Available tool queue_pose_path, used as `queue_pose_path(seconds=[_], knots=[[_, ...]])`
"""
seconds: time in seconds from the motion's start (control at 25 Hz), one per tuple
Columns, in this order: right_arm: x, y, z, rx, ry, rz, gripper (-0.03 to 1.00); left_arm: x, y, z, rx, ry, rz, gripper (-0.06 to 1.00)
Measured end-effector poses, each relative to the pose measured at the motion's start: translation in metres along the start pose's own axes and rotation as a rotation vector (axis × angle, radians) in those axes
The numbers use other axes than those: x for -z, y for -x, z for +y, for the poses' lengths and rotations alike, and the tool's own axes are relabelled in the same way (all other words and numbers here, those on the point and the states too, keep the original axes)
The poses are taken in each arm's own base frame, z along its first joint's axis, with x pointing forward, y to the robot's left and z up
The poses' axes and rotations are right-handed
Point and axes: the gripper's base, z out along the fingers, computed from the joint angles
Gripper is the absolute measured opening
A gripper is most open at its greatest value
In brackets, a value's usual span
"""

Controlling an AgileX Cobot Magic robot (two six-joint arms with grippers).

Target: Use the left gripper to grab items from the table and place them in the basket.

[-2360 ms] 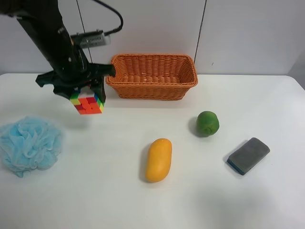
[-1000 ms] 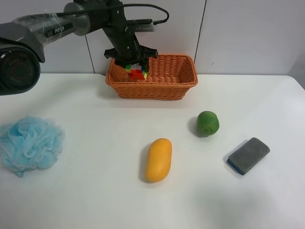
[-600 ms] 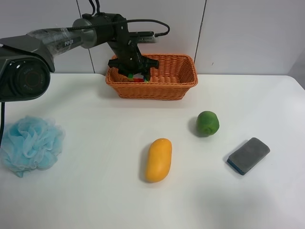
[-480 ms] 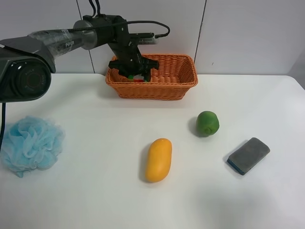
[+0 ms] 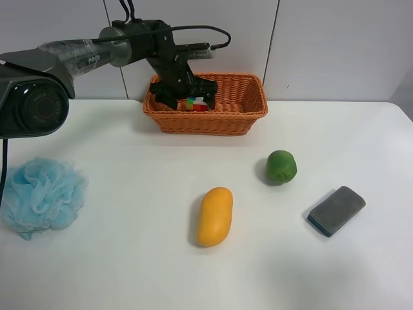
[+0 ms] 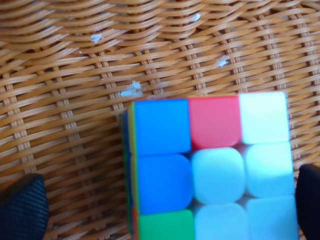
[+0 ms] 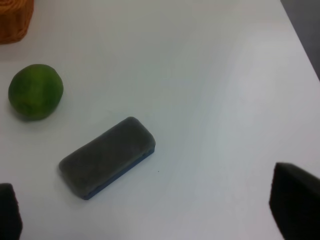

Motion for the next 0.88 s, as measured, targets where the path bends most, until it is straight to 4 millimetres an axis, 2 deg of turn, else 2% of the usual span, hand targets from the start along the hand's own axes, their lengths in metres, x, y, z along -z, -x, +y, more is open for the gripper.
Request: queue_pose_path(seconds=[0.12, 0.24, 0.48, 0.64, 0.76, 0.88], knots=[[0.000, 0.000, 0.000, 0.000, 0.000, 0.000, 0.99, 0.009, 0.003, -0.002, -0.007, -0.001, 0.005, 0.99], [0.000, 0.000, 0.000, 0.000, 0.000, 0.000, 0.99, 0.034, 0.010, -0.006, -0.033, 0.002, 0.026, 0.99], [0.000, 0.000, 0.000, 0.000, 0.000, 0.000, 0.99, 0.131, 0.026, -0.011, -0.097, 0.089, 0.073, 0.99], [0.000, 0.000, 0.000, 0.000, 0.000, 0.000, 0.99, 0.198, 0.036, -0.015, -0.111, 0.123, -0.022, 0.99], [0.000, 0.000, 0.000, 0.000, 0.000, 0.000, 0.99, 0.238, 0.029, -0.015, -0.122, 0.139, -0.050, 0.99], [0.000, 0.000, 0.000, 0.000, 0.000, 0.000, 0.99, 0.267, 0.008, -0.010, -0.147, 0.166, -0.019, 0.99]])
